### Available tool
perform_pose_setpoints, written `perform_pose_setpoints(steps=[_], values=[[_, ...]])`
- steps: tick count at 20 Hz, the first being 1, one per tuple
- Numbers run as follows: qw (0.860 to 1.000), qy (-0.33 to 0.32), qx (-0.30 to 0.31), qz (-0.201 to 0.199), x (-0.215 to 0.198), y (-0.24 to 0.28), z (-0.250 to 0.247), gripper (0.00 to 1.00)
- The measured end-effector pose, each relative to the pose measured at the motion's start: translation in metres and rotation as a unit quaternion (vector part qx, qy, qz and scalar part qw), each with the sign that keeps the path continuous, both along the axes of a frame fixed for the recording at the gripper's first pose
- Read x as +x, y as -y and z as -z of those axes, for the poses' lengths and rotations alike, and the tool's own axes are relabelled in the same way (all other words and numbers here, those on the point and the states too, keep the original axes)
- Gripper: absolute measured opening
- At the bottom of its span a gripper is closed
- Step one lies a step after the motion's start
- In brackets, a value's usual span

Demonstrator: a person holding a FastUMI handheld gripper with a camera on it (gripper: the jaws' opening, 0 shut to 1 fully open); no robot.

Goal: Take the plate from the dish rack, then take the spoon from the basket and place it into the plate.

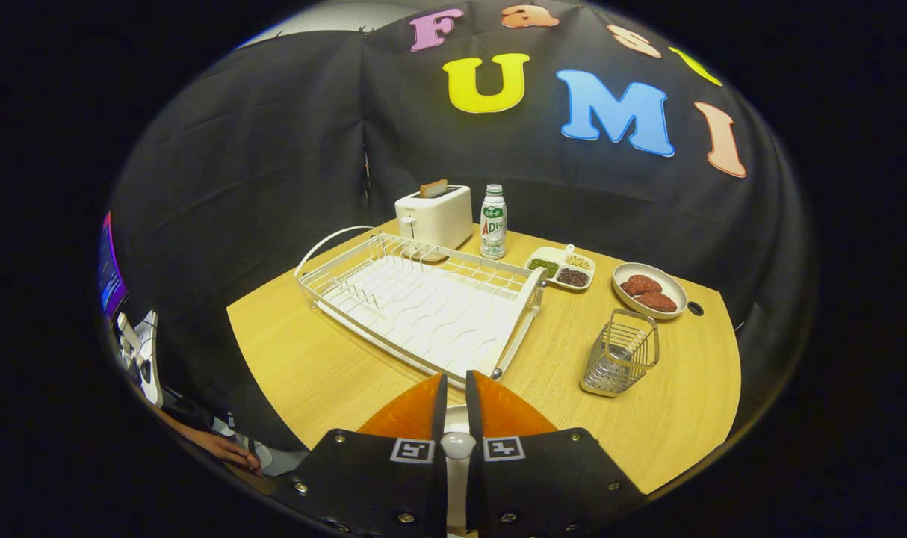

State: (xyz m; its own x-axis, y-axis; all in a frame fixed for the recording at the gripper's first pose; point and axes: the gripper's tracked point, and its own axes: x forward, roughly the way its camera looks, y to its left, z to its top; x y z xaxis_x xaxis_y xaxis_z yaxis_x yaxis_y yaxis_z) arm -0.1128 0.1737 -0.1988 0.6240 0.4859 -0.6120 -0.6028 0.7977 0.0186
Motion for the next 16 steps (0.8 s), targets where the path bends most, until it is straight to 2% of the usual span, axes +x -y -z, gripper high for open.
perform_pose_setpoints(steps=[13, 15, 16], values=[[0.998, -0.014, -0.015, -0.065, 0.001, -0.018, 0.021, 0.09], [0.998, -0.011, -0.009, -0.064, 0.002, -0.015, 0.020, 0.13], [0.998, -0.010, -0.007, -0.058, 0.005, -0.009, 0.020, 0.18]])
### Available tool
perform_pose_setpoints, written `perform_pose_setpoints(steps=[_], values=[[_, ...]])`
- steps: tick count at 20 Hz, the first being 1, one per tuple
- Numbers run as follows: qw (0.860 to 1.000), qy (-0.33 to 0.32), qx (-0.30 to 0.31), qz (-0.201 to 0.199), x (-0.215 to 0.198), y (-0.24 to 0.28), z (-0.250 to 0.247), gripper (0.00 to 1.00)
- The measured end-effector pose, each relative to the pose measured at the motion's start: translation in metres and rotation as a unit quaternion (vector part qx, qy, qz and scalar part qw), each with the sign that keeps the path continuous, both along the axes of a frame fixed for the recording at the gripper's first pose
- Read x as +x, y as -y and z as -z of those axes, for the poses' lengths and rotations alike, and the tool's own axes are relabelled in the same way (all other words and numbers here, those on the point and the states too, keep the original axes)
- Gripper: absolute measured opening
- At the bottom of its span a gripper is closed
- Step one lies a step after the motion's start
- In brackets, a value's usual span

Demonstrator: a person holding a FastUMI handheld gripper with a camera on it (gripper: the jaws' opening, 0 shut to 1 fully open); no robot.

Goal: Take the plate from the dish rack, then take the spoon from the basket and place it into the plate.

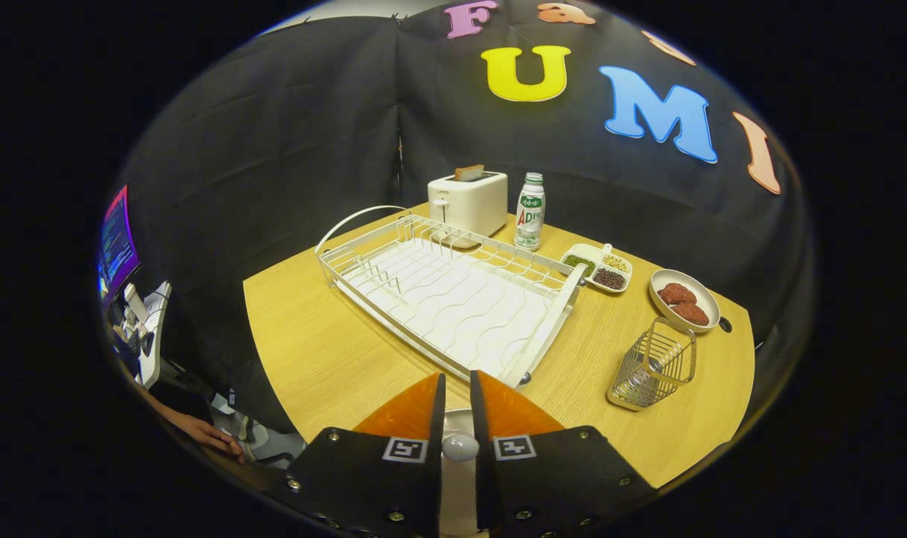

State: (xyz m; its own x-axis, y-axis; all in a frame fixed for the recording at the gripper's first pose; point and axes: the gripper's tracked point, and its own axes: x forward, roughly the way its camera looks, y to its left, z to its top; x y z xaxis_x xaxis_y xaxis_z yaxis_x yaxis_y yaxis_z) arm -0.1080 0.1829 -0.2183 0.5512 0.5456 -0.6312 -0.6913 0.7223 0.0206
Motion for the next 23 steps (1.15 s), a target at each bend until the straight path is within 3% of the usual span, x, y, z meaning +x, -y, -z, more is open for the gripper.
perform_pose_setpoints(steps=[1, 2, 4, 9, 14, 17, 20, 23], values=[[1.000, -0.001, 0.006, 0.004, 0.000, 0.003, -0.002, 0.19], [1.000, 0.004, 0.006, 0.016, 0.004, 0.010, -0.004, 0.35], [0.999, 0.014, 0.014, 0.035, 0.010, 0.023, -0.013, 0.42], [0.985, 0.096, 0.055, 0.135, 0.037, 0.083, -0.083, 0.43], [0.947, 0.188, 0.094, 0.244, 0.056, 0.158, -0.172, 0.43], [0.924, 0.240, 0.099, 0.279, 0.062, 0.192, -0.210, 0.43], [0.911, 0.273, 0.081, 0.299, 0.059, 0.215, -0.222, 0.95], [0.908, 0.275, 0.082, 0.306, 0.057, 0.216, -0.217, 0.96]])
